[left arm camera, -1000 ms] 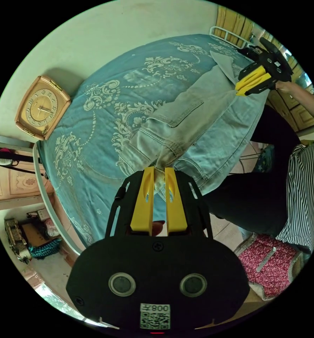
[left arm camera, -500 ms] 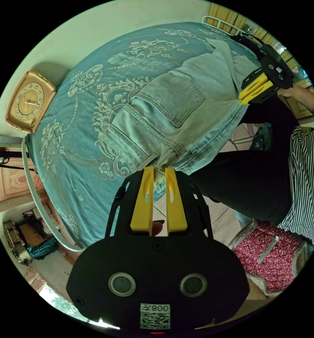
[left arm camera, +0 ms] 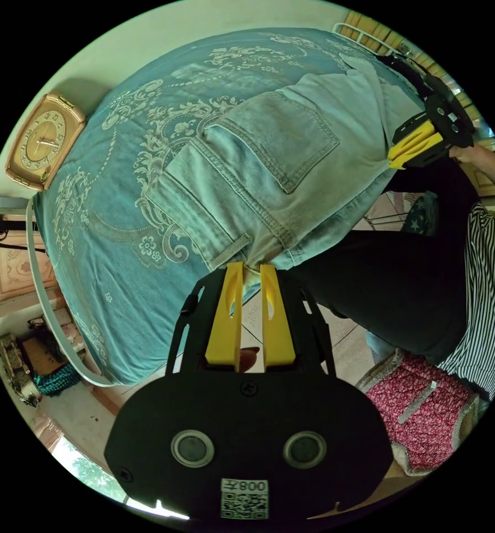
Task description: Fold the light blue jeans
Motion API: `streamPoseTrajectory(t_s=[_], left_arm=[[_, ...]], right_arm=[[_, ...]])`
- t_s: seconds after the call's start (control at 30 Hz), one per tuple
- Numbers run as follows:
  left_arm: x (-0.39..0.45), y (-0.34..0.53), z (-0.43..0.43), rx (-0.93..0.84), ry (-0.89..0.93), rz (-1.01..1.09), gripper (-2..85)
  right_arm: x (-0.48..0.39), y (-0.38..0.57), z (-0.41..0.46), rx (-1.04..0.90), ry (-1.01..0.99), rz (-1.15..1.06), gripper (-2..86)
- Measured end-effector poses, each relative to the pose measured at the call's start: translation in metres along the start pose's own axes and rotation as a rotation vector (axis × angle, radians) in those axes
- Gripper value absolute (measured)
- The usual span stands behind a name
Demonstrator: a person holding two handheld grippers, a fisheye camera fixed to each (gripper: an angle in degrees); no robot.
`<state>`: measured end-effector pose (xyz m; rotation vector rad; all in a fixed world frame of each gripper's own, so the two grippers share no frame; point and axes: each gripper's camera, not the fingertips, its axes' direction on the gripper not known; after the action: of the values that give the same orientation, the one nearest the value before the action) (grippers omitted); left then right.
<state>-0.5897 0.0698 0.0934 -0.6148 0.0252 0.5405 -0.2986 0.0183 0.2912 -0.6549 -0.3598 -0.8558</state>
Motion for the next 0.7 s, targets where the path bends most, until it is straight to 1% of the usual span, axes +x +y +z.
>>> streamPoseTrajectory(t_s=[0.23,0.43,0.5,0.63,0.7], left_arm=[[0.014,0.003,0.021,-0.021,0.022,-0.062,2.9],[0.027,0.003,0.025,-0.029,0.003,-0.063,3.2],[0.031,0.005,0.025,-0.023,-0.010,-0.058,3.2],[0.037,0.007,0.032,-0.018,-0.008,-0.084,3.3],[0.041,0.006,0.038,-0.017,-0.013,-0.096,3.4]], right_arm=[[-0.009,0.016,0.025,-0.005,0.005,-0.028,1.6],[-0.006,0.026,0.045,-0.025,0.023,-0.029,1.7],[-0.006,0.033,0.043,-0.013,0.028,-0.039,1.7],[0.002,0.053,0.036,0.050,-0.024,-0.014,1.8],[0.005,0.058,0.041,0.045,-0.026,-0.011,1.8]])
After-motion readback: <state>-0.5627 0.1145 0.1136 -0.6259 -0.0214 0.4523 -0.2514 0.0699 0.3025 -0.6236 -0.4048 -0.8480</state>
